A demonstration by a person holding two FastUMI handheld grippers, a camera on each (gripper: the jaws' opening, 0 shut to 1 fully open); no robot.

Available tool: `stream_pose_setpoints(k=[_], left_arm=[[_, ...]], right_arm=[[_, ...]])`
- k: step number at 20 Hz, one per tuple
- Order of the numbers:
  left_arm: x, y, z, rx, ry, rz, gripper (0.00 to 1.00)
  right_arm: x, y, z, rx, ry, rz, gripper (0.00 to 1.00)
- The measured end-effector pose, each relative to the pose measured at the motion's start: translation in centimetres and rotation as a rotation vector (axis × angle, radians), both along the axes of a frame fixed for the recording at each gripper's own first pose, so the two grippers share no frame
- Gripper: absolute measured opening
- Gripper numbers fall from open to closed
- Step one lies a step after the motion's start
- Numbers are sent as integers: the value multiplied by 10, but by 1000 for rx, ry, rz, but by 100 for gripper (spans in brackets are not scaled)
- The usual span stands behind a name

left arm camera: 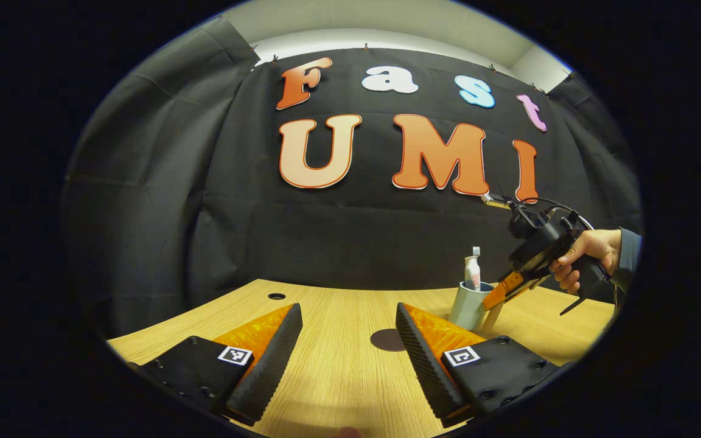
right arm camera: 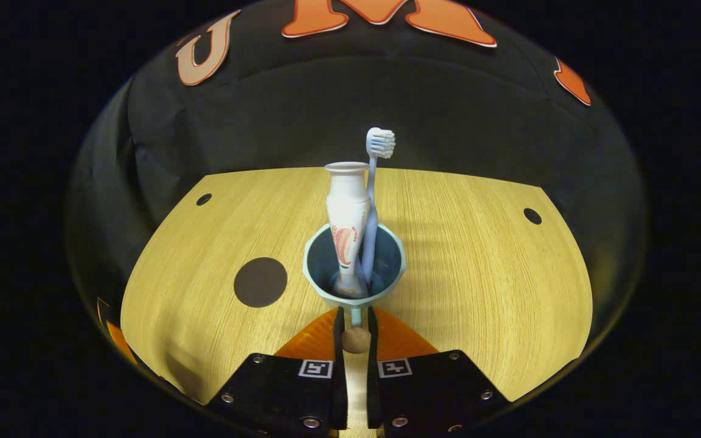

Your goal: Put the toothbrush and toothpaste on the desktop into the cup, then pick up the cup and place it on the coaster on the desktop.

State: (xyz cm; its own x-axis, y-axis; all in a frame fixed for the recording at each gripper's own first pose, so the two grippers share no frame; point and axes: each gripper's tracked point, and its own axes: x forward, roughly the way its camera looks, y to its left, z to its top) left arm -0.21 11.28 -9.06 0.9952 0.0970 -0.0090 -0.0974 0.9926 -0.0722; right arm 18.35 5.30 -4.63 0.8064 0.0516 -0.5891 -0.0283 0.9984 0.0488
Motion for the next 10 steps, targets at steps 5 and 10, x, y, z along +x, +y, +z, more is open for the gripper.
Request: stream_pose_setpoints(k=[5,10], left_arm=[[-8,3,-5,37,12,6,99],[-16,14,-10,20,16,25,99]], right_arm=[[-3,10,19,-12,-43,73,13],[-1,15,17,-30,-58,142,13]])
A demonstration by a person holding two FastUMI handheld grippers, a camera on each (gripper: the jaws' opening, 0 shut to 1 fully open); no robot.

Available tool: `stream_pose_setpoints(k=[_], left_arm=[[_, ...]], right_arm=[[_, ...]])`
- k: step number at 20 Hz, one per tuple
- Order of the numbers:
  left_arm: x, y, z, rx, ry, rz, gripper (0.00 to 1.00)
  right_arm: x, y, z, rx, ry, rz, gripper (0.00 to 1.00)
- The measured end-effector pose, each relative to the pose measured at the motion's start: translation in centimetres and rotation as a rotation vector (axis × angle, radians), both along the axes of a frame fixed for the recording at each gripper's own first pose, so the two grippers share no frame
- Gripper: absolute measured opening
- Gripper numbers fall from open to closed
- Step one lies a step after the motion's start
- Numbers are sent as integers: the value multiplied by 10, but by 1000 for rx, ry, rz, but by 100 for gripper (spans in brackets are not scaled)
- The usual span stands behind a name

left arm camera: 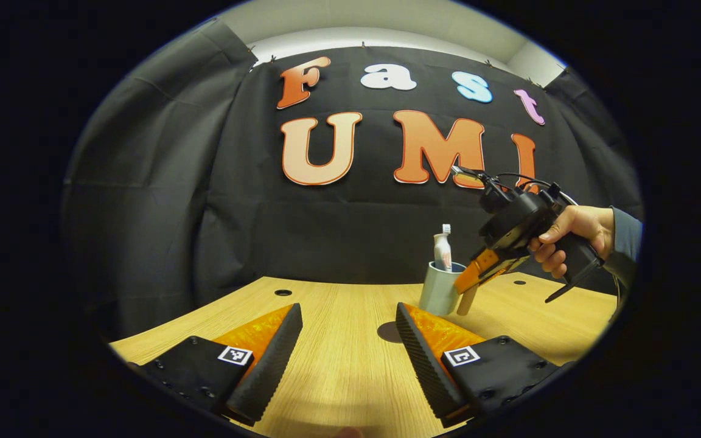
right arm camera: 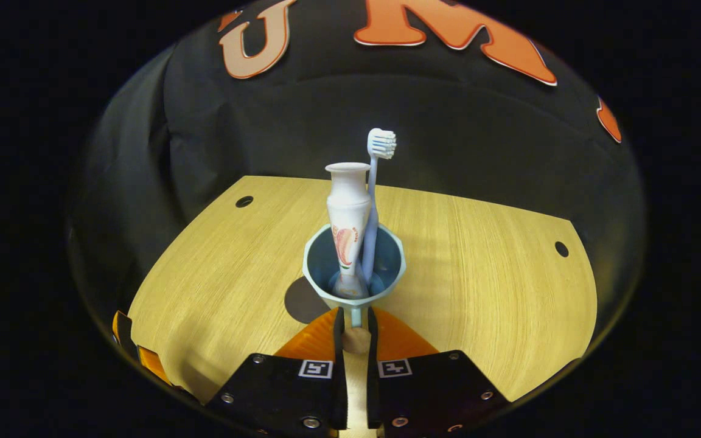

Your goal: Put the toothbrush and toothpaste on the desktop into the cup, then pick up the cup and place it on the coaster on the desktop.

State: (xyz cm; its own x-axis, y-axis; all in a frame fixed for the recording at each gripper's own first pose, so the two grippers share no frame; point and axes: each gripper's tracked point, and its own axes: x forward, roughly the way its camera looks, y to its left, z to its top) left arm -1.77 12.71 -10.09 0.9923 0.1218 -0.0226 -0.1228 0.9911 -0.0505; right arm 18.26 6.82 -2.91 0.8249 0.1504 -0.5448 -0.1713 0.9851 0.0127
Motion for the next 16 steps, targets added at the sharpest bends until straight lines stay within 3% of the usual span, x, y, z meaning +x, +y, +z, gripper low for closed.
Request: stream_pose_setpoints(k=[7,16], left_arm=[[-11,28,-6,-18,7,53,99],[-21,58,-30,-64,41,97,99]], right_arm=[[-1,7,-6,-16,18,61,13],[0,5,-16,-64,50,60,13]])
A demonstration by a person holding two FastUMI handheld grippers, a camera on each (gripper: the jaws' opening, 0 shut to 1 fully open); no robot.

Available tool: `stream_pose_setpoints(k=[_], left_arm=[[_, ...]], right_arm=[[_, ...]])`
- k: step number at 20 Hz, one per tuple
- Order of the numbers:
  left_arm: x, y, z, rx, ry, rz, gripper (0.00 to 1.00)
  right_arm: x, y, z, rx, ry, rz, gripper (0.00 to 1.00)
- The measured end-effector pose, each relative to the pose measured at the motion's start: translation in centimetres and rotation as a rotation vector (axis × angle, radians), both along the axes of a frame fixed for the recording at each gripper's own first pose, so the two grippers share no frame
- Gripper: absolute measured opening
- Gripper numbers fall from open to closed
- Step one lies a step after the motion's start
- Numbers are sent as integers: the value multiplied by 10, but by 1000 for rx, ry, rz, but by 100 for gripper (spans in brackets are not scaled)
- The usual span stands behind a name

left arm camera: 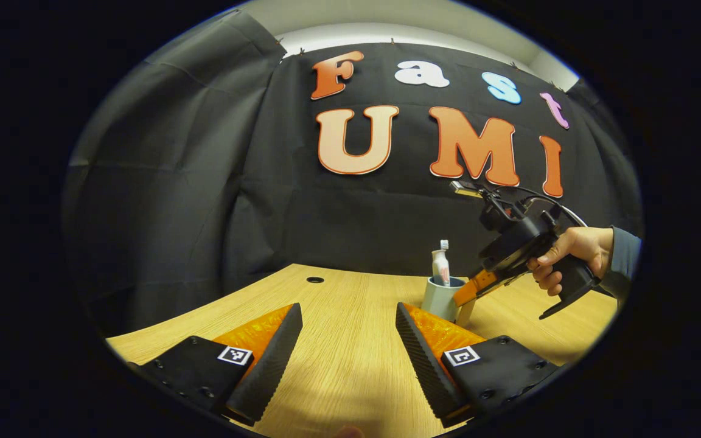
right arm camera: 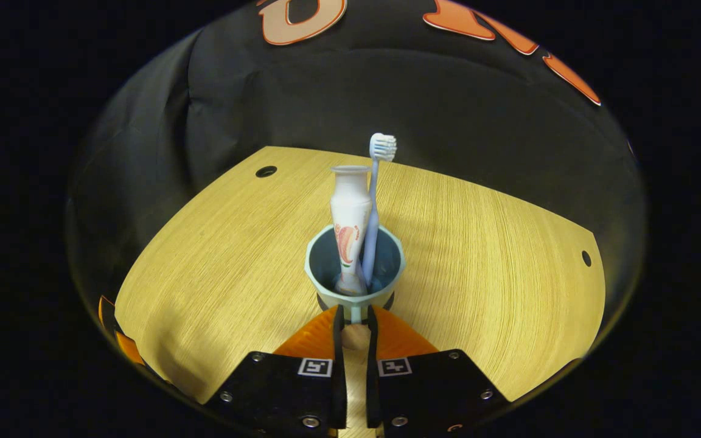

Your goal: Put the toothbrush and toothpaste on the desktop into the cup, then pick up the cup and place it on the coaster on the desktop.

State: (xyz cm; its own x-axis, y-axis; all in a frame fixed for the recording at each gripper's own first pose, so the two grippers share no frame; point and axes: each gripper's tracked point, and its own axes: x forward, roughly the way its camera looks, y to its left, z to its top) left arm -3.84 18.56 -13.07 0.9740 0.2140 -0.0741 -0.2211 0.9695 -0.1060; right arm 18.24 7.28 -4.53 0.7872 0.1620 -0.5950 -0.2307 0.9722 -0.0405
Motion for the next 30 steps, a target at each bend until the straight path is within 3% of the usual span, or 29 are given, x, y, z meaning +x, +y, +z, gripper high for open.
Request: stream_pose_setpoints(k=[5,8,12,13,15,16,17,19,20,30], left_arm=[[1,-5,0,-8,-1,-3,99],[2,-17,9,-2,-12,-14,99],[8,-39,26,26,-36,-41,99],[10,-45,30,27,-42,-50,99],[12,-56,36,27,-52,-65,99],[15,-63,40,26,-57,-73,99],[17,-71,44,25,-65,-84,99],[22,-91,57,34,-86,-112,99],[25,-99,61,40,-96,-124,99],[41,-173,96,87,-160,-237,99]], right_arm=[[1,-1,-4,3,-1,13,13],[-10,-7,-2,-22,-15,43,30],[-31,-21,10,41,-73,54,60],[-35,-27,15,52,-97,52,58],[-47,-42,29,67,-162,49,63],[-53,-49,38,73,-200,49,60],[-60,-56,48,78,-243,49,69],[-78,-77,72,68,-357,38,70],[-82,-87,79,53,-406,16,80],[-156,-149,124,6,-734,-89,84]])
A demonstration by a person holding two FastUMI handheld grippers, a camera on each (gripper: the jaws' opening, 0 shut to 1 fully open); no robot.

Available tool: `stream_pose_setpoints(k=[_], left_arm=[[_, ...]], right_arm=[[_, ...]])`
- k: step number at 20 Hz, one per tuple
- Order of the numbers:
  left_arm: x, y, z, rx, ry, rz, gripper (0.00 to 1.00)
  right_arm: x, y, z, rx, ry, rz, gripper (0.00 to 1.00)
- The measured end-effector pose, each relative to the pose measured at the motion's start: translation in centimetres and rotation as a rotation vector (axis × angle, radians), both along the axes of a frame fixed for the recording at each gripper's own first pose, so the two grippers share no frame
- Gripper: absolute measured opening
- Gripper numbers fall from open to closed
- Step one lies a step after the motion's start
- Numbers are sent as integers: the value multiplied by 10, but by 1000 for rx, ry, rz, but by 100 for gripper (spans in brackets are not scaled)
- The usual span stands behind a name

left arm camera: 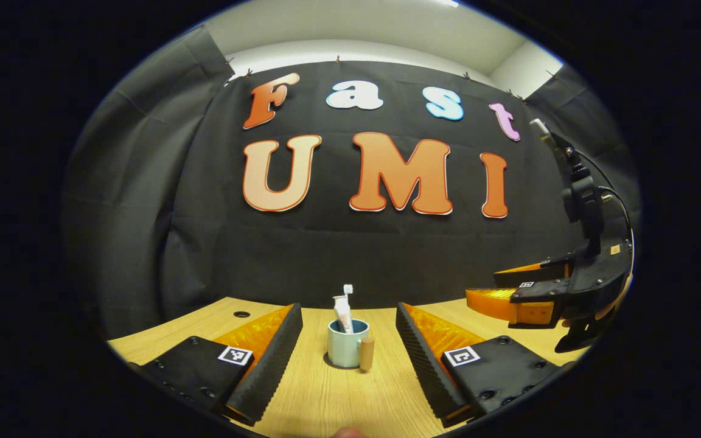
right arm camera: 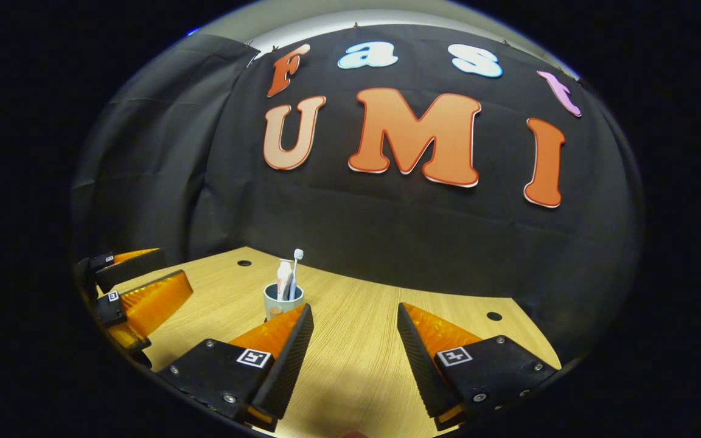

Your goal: Put the toothbrush and toothpaste on the desktop into the cup, then pick up the cup and place it on the coaster on the desktop.

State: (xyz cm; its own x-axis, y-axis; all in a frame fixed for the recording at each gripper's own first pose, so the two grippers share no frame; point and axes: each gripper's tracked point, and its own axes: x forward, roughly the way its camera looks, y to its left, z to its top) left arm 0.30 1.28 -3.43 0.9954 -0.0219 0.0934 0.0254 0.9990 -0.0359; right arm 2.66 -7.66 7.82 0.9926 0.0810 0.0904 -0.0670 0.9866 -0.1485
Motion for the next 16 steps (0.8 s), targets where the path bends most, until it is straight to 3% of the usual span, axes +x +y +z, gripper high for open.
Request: stream_pose_setpoints(k=[6,16], left_arm=[[-2,-37,2,-4,-6,-46,96],[-9,-52,12,-2,-47,-35,99]], right_arm=[[-21,-25,-13,60,-69,-57,85],[-36,-53,-17,110,-113,-78,86]])
